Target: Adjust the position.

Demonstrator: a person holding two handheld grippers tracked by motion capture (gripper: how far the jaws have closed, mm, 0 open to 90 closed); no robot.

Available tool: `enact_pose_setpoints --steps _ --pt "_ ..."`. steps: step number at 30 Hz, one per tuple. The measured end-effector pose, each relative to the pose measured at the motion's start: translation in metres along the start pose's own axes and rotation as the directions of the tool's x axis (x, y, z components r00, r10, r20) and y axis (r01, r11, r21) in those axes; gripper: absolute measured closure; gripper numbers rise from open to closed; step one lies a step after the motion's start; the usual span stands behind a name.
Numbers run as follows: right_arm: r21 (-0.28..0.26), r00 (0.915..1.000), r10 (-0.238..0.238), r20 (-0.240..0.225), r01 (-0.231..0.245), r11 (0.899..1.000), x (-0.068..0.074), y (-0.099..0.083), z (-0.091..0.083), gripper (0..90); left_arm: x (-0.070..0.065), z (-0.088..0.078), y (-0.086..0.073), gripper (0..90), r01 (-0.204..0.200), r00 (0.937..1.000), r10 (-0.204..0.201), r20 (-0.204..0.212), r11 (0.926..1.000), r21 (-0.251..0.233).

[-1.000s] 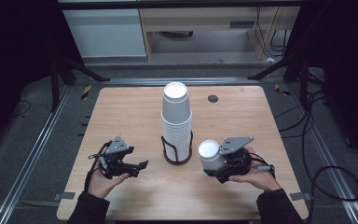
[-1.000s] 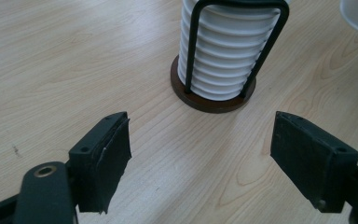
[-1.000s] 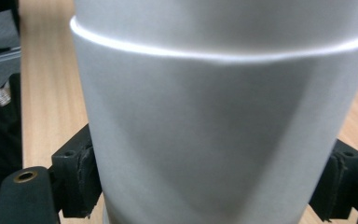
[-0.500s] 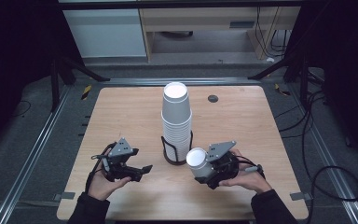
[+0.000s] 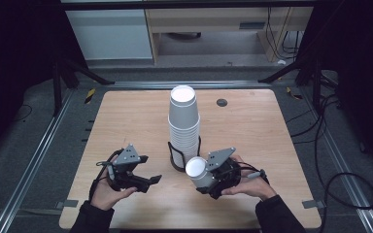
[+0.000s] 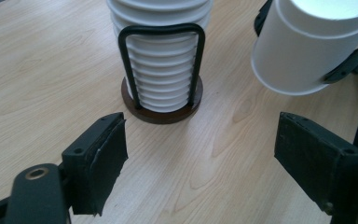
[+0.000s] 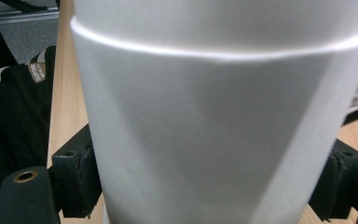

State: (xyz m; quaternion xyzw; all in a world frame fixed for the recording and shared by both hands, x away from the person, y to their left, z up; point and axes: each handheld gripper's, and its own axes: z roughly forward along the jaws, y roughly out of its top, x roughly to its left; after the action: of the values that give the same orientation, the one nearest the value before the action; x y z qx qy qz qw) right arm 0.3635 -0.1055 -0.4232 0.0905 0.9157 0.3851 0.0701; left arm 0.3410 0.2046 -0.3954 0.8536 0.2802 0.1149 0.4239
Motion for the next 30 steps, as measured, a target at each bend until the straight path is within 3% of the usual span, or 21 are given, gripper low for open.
enact_pose_setpoints --steps 16,30 --pt "0.018 0.9987 -0.015 -0.049 0.016 1.0 -0.002 0.008 0.014 15.5 -0.012 0.003 0.007 15.6 -0.029 0.9961 0.03 0.083 0.9995 -0.008" --pt "0.034 0.9963 -0.031 -0.081 0.034 0.999 0.002 0.011 0.026 15.4 -0.02 0.011 0.012 13.8 -0.054 0.9881 0.053 0.144 0.9985 0.004"
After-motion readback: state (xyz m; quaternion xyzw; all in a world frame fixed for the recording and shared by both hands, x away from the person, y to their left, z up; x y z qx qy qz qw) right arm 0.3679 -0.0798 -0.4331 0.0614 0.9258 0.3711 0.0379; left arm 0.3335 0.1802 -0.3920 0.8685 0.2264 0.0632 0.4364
